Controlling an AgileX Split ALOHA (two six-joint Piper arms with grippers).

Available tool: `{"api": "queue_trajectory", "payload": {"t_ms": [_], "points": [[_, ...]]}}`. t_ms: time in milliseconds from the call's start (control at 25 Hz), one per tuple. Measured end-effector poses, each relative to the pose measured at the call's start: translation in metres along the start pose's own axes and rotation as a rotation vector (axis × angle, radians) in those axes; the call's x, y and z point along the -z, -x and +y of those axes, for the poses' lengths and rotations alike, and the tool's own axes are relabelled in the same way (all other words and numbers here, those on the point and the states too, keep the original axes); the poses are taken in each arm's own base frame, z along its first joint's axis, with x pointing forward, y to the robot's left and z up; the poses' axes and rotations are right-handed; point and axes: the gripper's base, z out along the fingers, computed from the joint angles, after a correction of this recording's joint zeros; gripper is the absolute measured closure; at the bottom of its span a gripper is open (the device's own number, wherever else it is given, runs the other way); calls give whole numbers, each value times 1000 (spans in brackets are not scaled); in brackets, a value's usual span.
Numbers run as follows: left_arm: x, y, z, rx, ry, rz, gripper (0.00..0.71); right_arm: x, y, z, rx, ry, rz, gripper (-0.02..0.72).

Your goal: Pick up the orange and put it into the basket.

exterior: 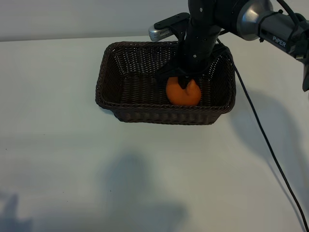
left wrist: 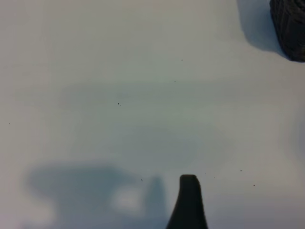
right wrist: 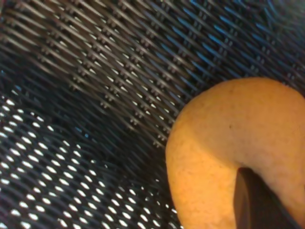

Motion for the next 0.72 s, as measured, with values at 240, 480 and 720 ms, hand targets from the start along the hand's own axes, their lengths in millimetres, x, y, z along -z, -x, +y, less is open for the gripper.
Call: {"api": "queue_trajectory", "payload": {"t_ms": [240, 480, 720], "points": [[0, 0, 0, 0, 0, 0, 118, 0, 0, 0, 0, 0, -4, 479], [0, 0, 0, 0, 0, 0, 118, 6, 1, 3, -11, 22, -14, 98], [0, 0, 0, 0, 0, 0, 118, 48, 12, 7, -1, 26, -57, 0]]}}
